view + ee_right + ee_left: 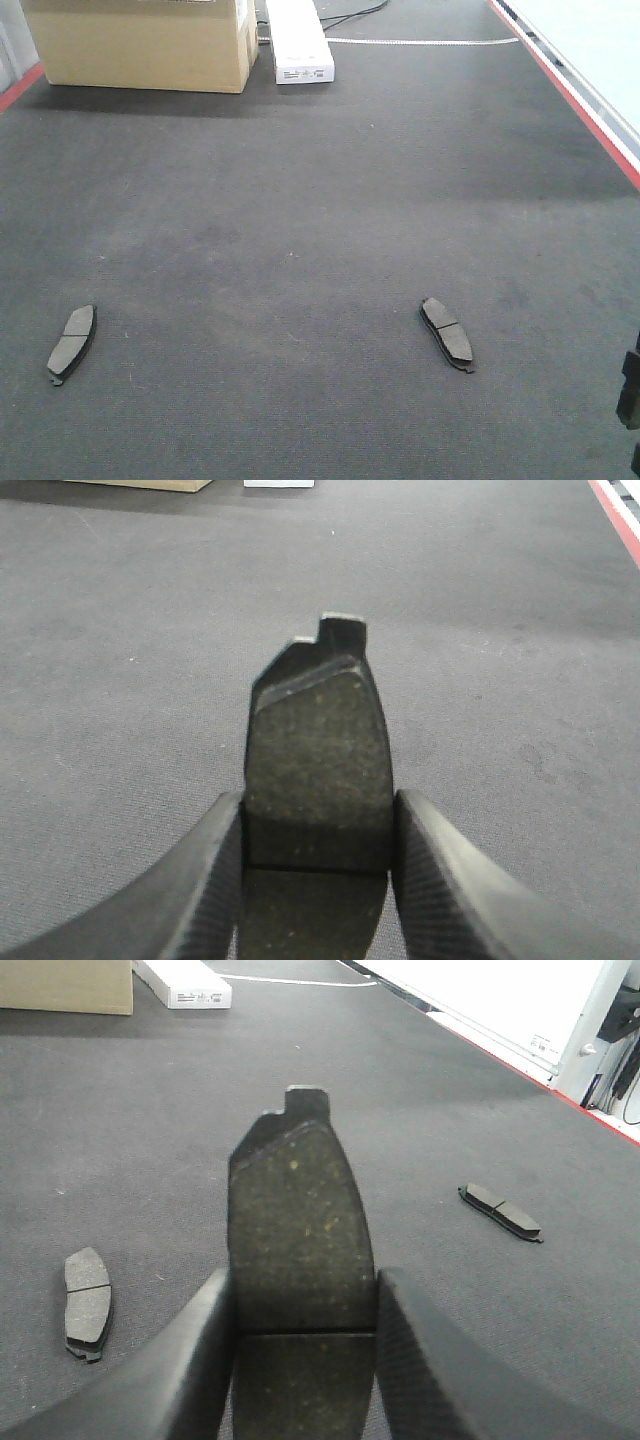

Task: Move and align brake pads A on conveyor
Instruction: 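Drive up to the conveyor and stop facing the two placed pads, then lower the left gripper and release its brake pad beside the nearest pad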

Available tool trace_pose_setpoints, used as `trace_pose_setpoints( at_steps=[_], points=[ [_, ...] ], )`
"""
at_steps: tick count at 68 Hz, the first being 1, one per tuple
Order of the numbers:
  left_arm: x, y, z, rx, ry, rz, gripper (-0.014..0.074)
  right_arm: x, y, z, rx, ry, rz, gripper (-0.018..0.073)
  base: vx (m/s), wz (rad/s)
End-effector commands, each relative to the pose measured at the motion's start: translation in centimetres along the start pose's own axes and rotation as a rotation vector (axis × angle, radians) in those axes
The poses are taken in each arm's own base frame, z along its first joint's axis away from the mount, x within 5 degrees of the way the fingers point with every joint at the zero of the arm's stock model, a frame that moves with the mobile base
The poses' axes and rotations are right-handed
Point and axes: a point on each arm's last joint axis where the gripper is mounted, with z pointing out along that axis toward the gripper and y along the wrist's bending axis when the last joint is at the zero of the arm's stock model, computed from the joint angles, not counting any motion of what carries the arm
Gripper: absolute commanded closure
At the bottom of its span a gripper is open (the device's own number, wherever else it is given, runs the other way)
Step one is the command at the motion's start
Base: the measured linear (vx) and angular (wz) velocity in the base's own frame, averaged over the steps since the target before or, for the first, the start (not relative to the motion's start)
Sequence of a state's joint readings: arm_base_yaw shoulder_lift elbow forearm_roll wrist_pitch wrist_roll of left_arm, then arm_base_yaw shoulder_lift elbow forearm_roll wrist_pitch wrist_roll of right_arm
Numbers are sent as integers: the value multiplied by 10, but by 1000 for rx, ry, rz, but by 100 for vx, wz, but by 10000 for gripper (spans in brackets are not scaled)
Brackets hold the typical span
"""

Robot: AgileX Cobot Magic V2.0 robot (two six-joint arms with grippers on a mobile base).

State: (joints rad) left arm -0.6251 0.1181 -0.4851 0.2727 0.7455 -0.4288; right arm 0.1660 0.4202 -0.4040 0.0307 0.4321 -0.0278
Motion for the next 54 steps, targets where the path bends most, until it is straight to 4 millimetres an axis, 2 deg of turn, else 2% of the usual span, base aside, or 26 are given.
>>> trace_pose_setpoints(
  at_steps=[1,20,27,38,54],
  points=[
    [-15,-4,-2,36,-102,8,603,-19,-1,-4,7,-127,-5,564,0,0],
    [-16,-4,-2,39,-101,-18,603,-19,-1,-4,7,-127,-5,564,0,0],
    [-20,-5,6,16,-89,-55,599,-19,-1,-4,7,-127,-5,564,0,0],
    [-27,-10,43,-50,11,-42,594,-19,-1,-4,7,-127,-5,564,0,0],
    [-51,-22,118,-201,215,-23,585,-19,-1,-4,7,-127,-5,564,0,0]
  ],
)
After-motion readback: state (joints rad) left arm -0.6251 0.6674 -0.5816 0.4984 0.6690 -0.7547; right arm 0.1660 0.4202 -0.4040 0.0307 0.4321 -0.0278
